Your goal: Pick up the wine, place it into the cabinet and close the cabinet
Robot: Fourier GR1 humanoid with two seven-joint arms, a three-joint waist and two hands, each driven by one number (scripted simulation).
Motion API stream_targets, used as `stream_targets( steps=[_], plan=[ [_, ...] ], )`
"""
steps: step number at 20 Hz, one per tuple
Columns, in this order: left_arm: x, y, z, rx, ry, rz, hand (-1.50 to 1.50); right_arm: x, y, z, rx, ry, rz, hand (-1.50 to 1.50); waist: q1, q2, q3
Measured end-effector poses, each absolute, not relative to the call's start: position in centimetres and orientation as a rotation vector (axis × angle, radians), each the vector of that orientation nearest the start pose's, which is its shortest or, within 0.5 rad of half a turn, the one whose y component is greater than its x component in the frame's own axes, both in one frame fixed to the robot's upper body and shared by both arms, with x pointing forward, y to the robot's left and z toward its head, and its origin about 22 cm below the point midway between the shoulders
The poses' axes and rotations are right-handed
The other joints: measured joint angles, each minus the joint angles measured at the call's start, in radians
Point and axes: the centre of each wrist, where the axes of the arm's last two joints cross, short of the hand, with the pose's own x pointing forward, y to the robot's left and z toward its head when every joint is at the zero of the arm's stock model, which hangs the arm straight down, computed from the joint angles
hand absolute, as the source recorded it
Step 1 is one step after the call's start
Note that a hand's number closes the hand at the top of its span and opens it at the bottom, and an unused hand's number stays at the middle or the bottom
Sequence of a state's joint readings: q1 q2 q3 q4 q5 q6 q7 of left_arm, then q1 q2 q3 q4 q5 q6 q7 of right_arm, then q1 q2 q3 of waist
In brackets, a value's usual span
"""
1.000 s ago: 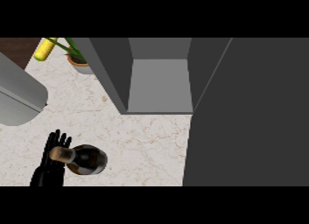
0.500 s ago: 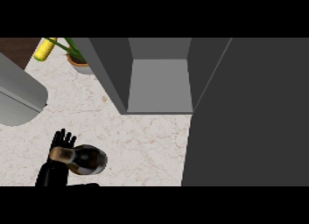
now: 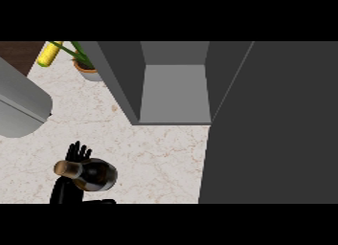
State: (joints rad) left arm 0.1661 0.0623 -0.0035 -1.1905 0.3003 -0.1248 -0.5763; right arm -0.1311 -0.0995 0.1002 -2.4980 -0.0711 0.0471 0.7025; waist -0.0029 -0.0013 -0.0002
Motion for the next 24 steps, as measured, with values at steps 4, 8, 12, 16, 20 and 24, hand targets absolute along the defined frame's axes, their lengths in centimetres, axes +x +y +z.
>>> stream_targets(
  steps=[4, 8, 12, 16, 20, 24],
  plan=[
    [18.0, 26.1, -12.2, -0.167, -1.645, 0.296, 1.5, 15.2, -20.9, 21.5, 0.146, -1.903, 0.262, -1.5, -0.001, 0.0, 0.0],
    [18.7, 26.1, -12.1, -0.237, -1.654, 0.258, 1.5, 15.1, -20.7, 21.3, 0.158, -1.897, 0.258, -1.5, -0.002, 0.0, 0.0],
    [18.4, 25.7, -12.5, -0.238, -1.662, 0.192, 1.5, 15.1, -20.7, 21.0, 0.163, -1.893, 0.257, -1.5, -0.001, 0.0, 0.0],
    [18.7, 25.0, -12.2, -0.182, -1.709, 0.089, 1.5, 15.0, -20.6, 20.5, 0.174, -1.89, 0.257, -1.5, -0.001, 0.0, 0.0],
    [20.1, 27.3, -11.8, -0.134, -1.734, 0.061, 1.5, 14.8, -21.1, 20.1, 0.147, -1.898, 0.265, -1.5, -0.003, 0.0, 0.0],
    [21.8, 30.3, -10.8, -0.118, -1.755, 0.062, 1.5, 14.9, -21.0, 20.2, 0.156, -1.89, 0.259, -1.5, -0.003, 0.0, 0.0]
  ],
)
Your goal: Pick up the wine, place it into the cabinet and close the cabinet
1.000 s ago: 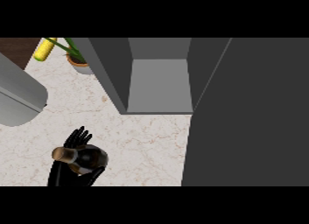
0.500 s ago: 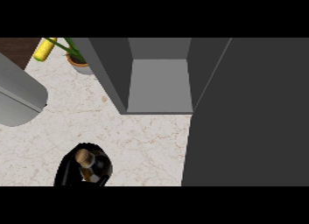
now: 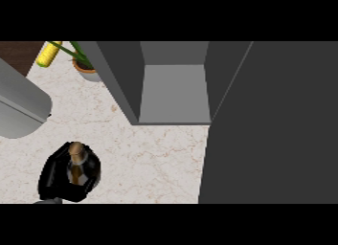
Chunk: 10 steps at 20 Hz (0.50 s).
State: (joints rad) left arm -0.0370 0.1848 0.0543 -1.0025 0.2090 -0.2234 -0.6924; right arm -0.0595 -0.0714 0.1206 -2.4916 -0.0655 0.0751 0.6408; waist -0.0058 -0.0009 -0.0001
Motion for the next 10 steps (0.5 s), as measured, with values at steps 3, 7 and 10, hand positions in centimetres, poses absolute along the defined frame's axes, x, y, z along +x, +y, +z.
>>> stream_targets(
  steps=[3, 7, 10],
  plan=[
    [22.4, 30.8, -9.6, -0.082, -1.807, 0.05, 1.5, 14.9, -21.1, 20.4, 0.145, -1.894, 0.261, -1.5, 0.002, -0.001, 0.0],
    [23.2, 31.0, -7.8, -0.038, -1.88, 0.036, 1.5, 15.1, -21.1, 20.5, 0.142, -1.894, 0.259, -1.5, 0.004, -0.001, 0.0],
    [23.8, 30.4, -6.2, -0.08, -1.92, 0.054, 1.5, 15.2, -21.5, 20.6, 0.123, -1.899, 0.264, -1.5, 0.005, -0.002, 0.001]
  ],
)
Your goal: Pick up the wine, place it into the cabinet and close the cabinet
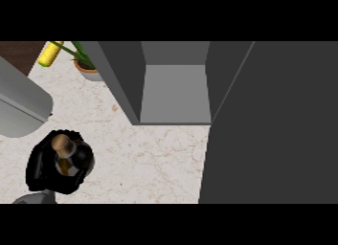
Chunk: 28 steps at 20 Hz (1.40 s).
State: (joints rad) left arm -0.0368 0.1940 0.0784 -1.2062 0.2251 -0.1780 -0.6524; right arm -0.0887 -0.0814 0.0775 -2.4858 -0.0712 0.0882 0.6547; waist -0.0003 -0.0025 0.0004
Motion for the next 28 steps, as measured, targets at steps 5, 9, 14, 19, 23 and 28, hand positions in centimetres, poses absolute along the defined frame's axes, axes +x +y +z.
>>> stream_targets(
  steps=[5, 9, 14, 19, 23, 28],
  plan=[
    [22.8, 28.8, -2.7, -0.172, -1.931, 0.059, 1.5, 15.1, -21.6, 20.4, 0.123, -1.89, 0.261, -1.5, 0.003, -0.002, 0.001],
    [22.9, 26.5, -0.2, -0.22, -1.931, 0.041, 1.5, 15.2, -21.2, 20.6, 0.144, -1.896, 0.259, -1.5, 0.002, -0.001, 0.0],
    [23.3, 23.6, 3.9, -0.241, -1.92, 0.0, 1.5, 15.3, -21.1, 20.5, 0.155, -1.896, 0.247, -1.5, 0.001, 0.0, 0.0],
    [23.9, 20.7, 6.5, -0.289, -1.9, -0.016, 1.5, 15.4, -21.1, 20.2, 0.161, -1.892, 0.245, -1.5, -0.002, 0.001, 0.0],
    [24.3, 17.9, 8.6, -0.337, -1.905, -0.023, 1.5, 15.1, -21.8, 19.8, 0.136, -1.892, 0.247, -1.5, -0.006, 0.001, 0.0],
    [24.5, 14.1, 10.2, -0.365, -1.899, -0.015, 1.5, 15.2, -21.5, 20.3, 0.15, -1.895, 0.252, -1.5, -0.007, 0.001, 0.0]
  ],
)
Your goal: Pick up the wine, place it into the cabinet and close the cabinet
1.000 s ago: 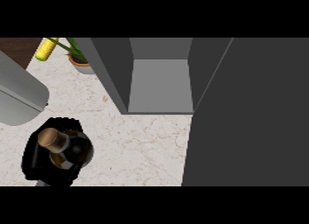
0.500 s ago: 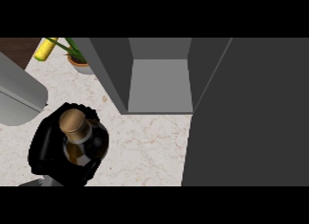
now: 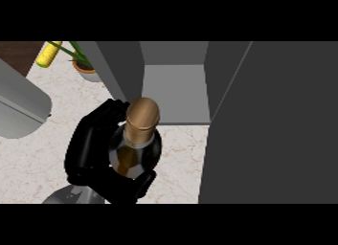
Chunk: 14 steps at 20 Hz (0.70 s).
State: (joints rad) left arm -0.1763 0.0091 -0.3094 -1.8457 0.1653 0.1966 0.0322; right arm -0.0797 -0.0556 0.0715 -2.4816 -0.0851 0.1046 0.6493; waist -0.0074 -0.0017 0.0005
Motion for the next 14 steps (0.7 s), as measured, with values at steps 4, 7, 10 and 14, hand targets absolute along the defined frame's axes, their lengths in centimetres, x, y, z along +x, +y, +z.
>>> stream_targets(
  steps=[4, 7, 10, 14],
  plan=[
    [25.4, 11.5, 11.7, -0.37, -1.891, -0.004, 1.5, 15.2, -21.6, 20.1, 0.149, -1.897, 0.259, -1.5, -0.003, 0.0, 0.0],
    [26.0, 10.1, 12.9, -0.352, -1.9, -0.007, 1.5, 15.1, -21.7, 20.1, 0.144, -1.886, 0.263, -1.5, -0.003, 0.0, 0.0],
    [26.0, 8.9, 13.3, -0.33, -1.901, -0.002, 1.5, 15.3, -21.7, 20.0, 0.145, -1.893, 0.254, -1.5, -0.001, 0.0, 0.0],
    [26.9, 7.6, 12.8, -0.302, -1.895, 0.011, 1.5, 15.3, -21.4, 20.3, 0.16, -1.892, 0.257, -1.5, -0.003, 0.001, 0.0]
  ],
)
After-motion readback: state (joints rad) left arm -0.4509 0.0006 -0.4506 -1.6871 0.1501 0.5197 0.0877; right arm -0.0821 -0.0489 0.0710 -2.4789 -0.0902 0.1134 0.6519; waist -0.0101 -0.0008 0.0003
